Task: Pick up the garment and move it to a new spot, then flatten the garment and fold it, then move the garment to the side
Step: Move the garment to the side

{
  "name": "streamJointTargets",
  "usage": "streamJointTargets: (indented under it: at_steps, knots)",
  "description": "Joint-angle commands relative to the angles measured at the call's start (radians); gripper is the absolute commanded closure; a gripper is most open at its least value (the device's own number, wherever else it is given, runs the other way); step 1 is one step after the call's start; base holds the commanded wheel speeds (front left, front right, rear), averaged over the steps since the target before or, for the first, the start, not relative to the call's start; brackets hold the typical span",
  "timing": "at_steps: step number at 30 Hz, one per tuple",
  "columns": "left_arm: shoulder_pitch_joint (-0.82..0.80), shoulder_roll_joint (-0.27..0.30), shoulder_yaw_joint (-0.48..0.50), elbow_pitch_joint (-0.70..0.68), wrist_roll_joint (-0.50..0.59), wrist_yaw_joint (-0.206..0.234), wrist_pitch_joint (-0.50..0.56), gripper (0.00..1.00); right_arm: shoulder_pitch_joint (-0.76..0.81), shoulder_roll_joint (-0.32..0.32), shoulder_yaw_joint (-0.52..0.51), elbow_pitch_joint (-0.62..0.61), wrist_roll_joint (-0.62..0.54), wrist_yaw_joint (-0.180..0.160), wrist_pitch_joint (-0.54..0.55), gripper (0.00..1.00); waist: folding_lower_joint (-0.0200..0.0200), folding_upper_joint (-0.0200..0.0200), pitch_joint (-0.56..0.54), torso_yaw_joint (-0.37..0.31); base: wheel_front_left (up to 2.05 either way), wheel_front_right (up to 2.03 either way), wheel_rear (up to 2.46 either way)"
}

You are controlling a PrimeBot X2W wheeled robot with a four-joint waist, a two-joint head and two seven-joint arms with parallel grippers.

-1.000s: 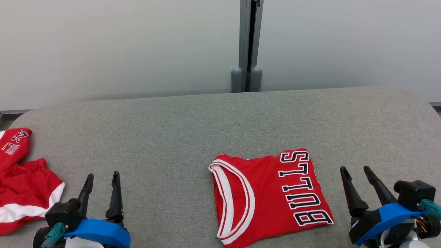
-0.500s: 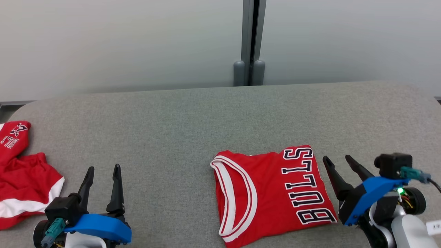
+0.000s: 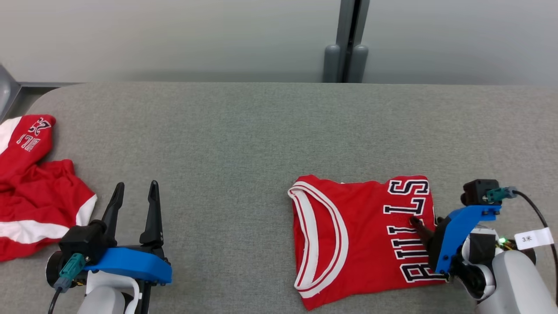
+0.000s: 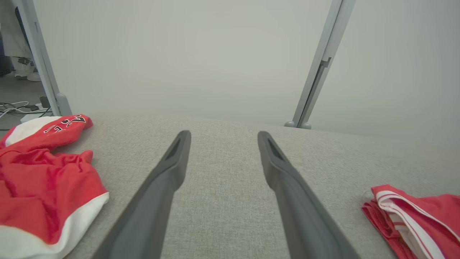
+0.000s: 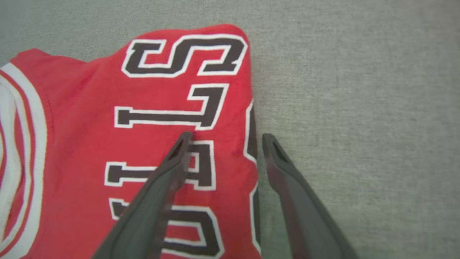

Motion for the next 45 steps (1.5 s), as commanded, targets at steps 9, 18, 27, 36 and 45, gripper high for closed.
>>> streamJointTargets:
  at_steps: [9,18,27,36,45]
  knots:
    - [-0.007,-0.015,0.017,-0.002,0.021,-0.013,-0.005,0.0,0.002,0.002,-0.014,0.1,-0.052,-0.001,0.14,0.0,-0.0001,-0.0001,0.008,0.021,0.0,0.0,0.0]
    - [-0.014,-0.027,0.017,-0.002,0.038,-0.024,-0.005,0.0,-0.032,-0.067,0.124,0.063,-0.046,0.0,0.156,1.0,-0.0001,-0.0001,0.025,0.001,0.0,0.0,0.0]
    - [-0.034,-0.028,0.038,-0.046,0.047,-0.027,-0.005,0.0,-0.209,-0.22,0.337,-0.07,0.024,0.0,0.144,1.0,-0.0001,-0.0001,0.087,-0.088,0.0,0.0,0.0]
    - [-0.101,-0.002,0.053,-0.101,0.069,-0.031,-0.004,0.0,-0.41,-0.389,0.406,-0.122,0.07,0.0,0.146,1.0,-0.0001,-0.0001,0.213,-0.238,0.0,0.0,0.0]
    - [-0.171,0.05,0.041,-0.157,0.095,-0.037,0.022,0.0,-0.518,-0.493,0.343,-0.007,0.053,0.0,-0.011,1.0,-0.0001,-0.0001,0.336,-0.348,0.0,0.0,0.0]
